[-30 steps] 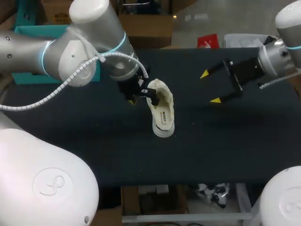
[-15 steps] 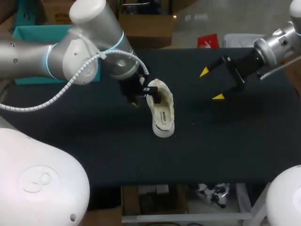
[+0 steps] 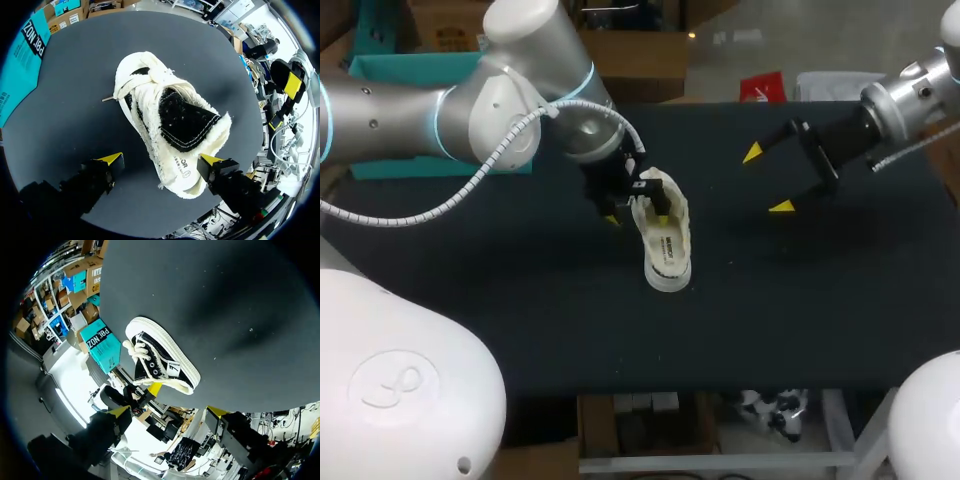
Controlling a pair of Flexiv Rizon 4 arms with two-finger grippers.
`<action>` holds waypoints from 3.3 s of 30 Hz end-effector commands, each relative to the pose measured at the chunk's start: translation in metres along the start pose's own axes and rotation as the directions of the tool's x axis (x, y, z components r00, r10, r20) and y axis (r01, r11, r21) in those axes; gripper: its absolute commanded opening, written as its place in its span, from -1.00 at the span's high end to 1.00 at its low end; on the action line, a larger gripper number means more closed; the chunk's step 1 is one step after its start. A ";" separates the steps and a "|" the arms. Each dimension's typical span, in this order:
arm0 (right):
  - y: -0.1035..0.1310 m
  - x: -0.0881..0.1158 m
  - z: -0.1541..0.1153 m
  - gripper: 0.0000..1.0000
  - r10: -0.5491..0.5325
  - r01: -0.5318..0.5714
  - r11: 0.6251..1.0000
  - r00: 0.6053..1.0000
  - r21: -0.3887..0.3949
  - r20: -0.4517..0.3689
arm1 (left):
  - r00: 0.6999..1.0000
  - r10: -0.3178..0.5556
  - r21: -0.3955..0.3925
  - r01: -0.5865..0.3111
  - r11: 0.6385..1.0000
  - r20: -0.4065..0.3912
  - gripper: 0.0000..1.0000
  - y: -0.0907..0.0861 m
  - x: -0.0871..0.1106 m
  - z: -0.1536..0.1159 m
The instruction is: Open the shoe tongue, take the insole out of the shoe, put the insole back into the shoe, and pack the shoe into the shoebox
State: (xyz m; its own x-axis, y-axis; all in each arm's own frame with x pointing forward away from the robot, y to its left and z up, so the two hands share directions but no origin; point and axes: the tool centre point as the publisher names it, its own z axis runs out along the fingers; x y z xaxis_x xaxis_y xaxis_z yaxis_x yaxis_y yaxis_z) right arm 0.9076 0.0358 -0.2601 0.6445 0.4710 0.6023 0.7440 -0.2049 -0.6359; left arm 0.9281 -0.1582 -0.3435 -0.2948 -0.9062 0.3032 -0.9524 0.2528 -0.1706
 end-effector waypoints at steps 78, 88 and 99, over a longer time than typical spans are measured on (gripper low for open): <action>-0.043 -0.017 -0.006 -1.00 -0.704 0.812 0.579 0.456 0.069 0.544 | 0.951 0.178 0.030 -0.191 0.981 0.254 1.00 -0.027 -0.009 -0.030; -0.048 -0.018 -0.004 -1.00 -0.769 0.861 0.438 0.211 0.257 0.603 | 0.833 0.432 -0.003 -0.459 0.888 0.345 1.00 -0.052 -0.005 -0.059; -0.048 -0.018 -0.004 -1.00 -0.769 0.861 0.438 0.211 0.257 0.603 | 0.615 0.607 0.065 -0.727 0.683 0.502 1.00 -0.103 -0.041 -0.157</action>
State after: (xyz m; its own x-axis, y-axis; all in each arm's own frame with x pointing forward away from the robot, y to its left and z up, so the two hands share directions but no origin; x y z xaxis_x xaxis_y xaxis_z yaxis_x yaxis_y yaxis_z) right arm 0.8594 0.0336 -0.2389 -0.5422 0.7748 0.3251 0.8364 0.5346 0.1210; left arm 1.0366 -0.1210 -0.2210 -0.7057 -0.6013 -0.3748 -0.4873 0.7959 -0.3594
